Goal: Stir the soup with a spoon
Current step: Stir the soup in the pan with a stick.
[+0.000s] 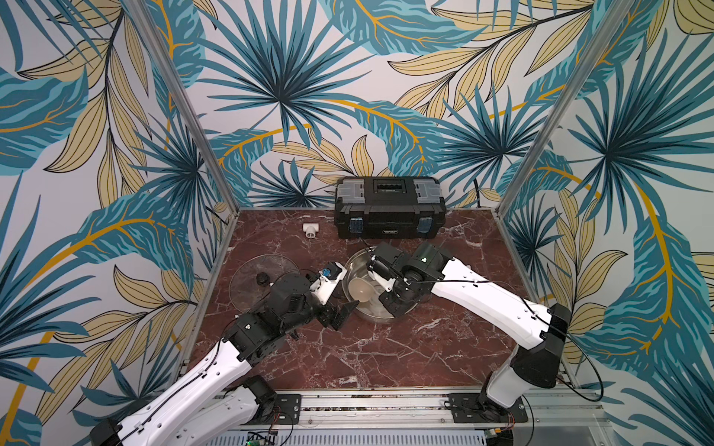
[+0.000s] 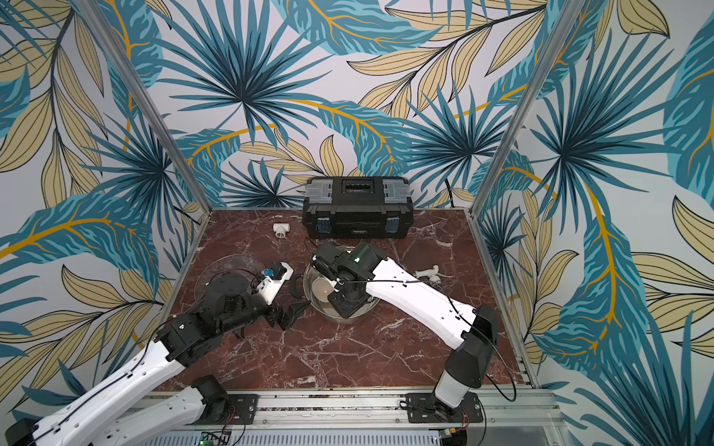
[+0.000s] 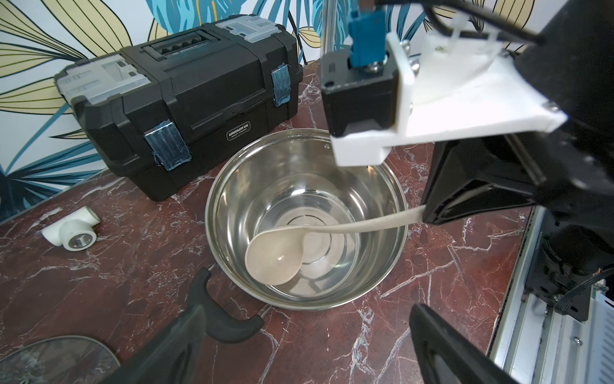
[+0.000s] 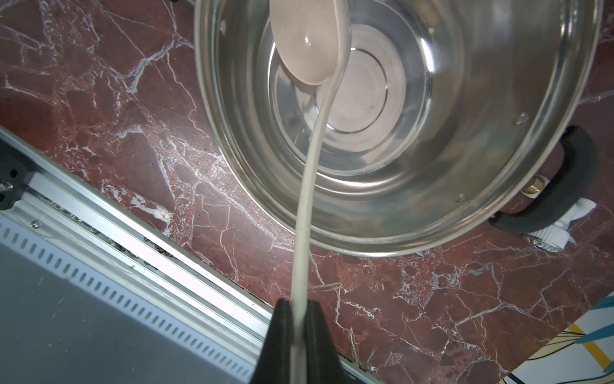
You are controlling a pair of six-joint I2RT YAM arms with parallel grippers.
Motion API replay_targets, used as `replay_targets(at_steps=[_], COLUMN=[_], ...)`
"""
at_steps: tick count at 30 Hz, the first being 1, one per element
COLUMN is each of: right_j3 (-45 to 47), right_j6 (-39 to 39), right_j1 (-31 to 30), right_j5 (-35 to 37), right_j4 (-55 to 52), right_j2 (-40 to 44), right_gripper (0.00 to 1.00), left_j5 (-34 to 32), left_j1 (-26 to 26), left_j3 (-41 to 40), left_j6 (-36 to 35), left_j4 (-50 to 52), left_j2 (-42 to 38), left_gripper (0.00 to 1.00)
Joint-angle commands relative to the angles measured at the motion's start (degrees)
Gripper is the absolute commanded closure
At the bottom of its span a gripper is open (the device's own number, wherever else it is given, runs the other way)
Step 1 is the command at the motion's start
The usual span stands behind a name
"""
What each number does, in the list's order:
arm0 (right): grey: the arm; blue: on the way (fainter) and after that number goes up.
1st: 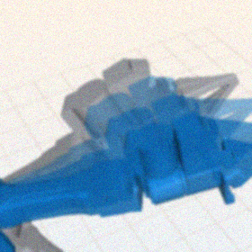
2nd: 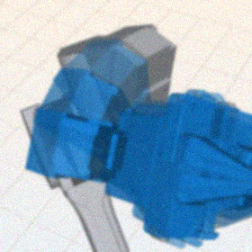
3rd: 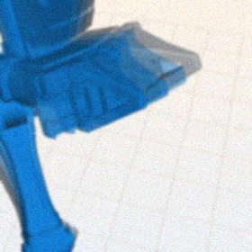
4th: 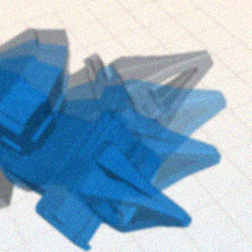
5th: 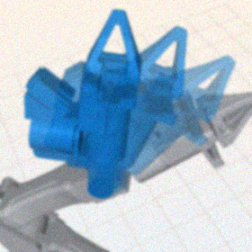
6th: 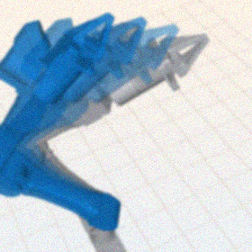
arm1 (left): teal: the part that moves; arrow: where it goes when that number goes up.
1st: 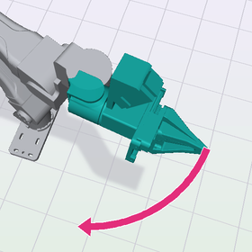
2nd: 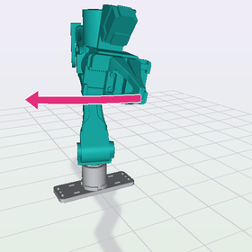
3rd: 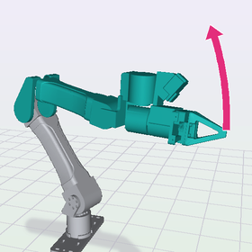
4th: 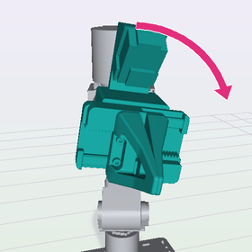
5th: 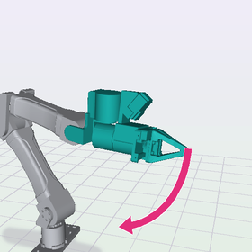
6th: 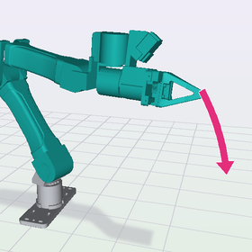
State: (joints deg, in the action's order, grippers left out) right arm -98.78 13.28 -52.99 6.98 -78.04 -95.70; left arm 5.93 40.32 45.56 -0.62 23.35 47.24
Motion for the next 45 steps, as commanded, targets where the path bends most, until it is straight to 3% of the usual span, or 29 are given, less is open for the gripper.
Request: replay_targets(at_steps=[1, 10, 17, 29, 35, 45], right_j3=[1.22, 8.42, 9.75, 0.56, -3.20, -0.62], right_j6=[0.85, 4.54, 6.42, 6.29, 4.89, 5.28], right_j1=[-1.22, -1.51, -0.40, 1.82, 1.67, 0.64], right_j5=[-0.26, 6.39, 13.67, 18.46, 10.23, -1.84], right_j4=[-1.52, -5.27, -7.20, -6.20, -3.16, 0.20], right_j2=[2.54, 8.59, 7.58, -0.97, -4.05, 0.34], right_gripper=[1.00, 1.00, 1.00, 1.00, 1.00, 1.00], left_j5=[0.00, 3.56, 7.38, 8.26, 6.58, 5.69], left_j1=[0.28, 0.24, 0.35, 0.61, 0.82, 0.82], left_j3=[-1.74, -0.08, 0.40, -0.67, -1.24, -1.53], left_j6=[-0.68, -3.87, -6.74, -9.78, -10.19, -10.32], left_j4=[-1.20, -1.37, -2.91, -6.16, -5.77, -6.09], left_j2=[-0.75, 1.48, 2.32, 2.42, 1.07, 0.82], left_gripper=[0.00, 0.00, 0.00, 0.00, 0.00, 0.00])
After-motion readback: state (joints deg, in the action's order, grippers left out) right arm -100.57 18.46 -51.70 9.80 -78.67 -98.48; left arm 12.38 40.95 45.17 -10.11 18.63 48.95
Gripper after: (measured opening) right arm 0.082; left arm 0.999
